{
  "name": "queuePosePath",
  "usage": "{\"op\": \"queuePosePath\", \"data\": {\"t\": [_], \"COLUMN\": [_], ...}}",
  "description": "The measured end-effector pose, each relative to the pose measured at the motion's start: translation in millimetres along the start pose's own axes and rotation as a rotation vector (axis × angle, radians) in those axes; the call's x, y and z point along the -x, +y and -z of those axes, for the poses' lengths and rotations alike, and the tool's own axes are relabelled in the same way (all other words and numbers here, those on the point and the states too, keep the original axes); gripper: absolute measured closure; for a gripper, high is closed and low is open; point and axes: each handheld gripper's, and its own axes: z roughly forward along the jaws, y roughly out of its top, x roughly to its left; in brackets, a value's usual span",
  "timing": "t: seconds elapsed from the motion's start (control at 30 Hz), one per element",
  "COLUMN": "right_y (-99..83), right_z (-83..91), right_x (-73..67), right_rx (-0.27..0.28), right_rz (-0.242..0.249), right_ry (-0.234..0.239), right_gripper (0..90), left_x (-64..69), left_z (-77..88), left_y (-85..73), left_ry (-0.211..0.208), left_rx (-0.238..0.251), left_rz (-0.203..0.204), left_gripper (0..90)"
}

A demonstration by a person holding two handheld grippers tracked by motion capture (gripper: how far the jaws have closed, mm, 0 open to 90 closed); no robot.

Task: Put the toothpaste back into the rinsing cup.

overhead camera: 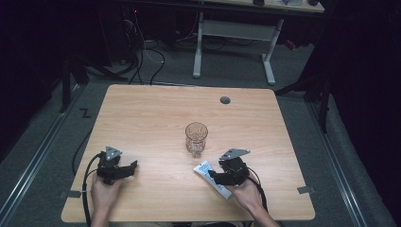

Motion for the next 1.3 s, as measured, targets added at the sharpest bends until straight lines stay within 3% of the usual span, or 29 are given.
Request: {"op": "queuePosePath", "data": {"t": [0.2, 0.47, 0.67, 0.87, 1.3], "right_y": [7.9, 12.6, 12.0, 10.8, 6.9], "right_z": [-9.8, -24.0, -29.4, -40.5, -44.4], "right_x": [-7.9, -13.9, -11.3, -9.2, -6.9], "right_rx": [-0.04, -0.105, -0.133, -0.194, -0.233], "right_rz": [0.01, 0.042, 0.033, 0.023, 0.026], "right_ry": [0.024, 0.009, -0.013, -0.021, -0.011], "right_gripper": [38.1, 35.9, 35.6, 35.8, 39.6], "left_x": [0.0, 0.0, 0.0, 0.0, 0.0], "left_z": [0.0, 0.0, 0.0, 0.0, 0.1], "left_y": [0.0, 0.0, 0.0, 0.0, 0.0], "left_ry": [0.0, 0.001, 0.0, 0.0, 0.001], "left_rx": [0.0, 0.0, 0.0, 0.0, 0.0], "left_rz": [0.0, 0.0, 0.0, 0.0, 0.0], "left_gripper": [20.1, 20.1, 20.1, 20.1, 20.3]}}
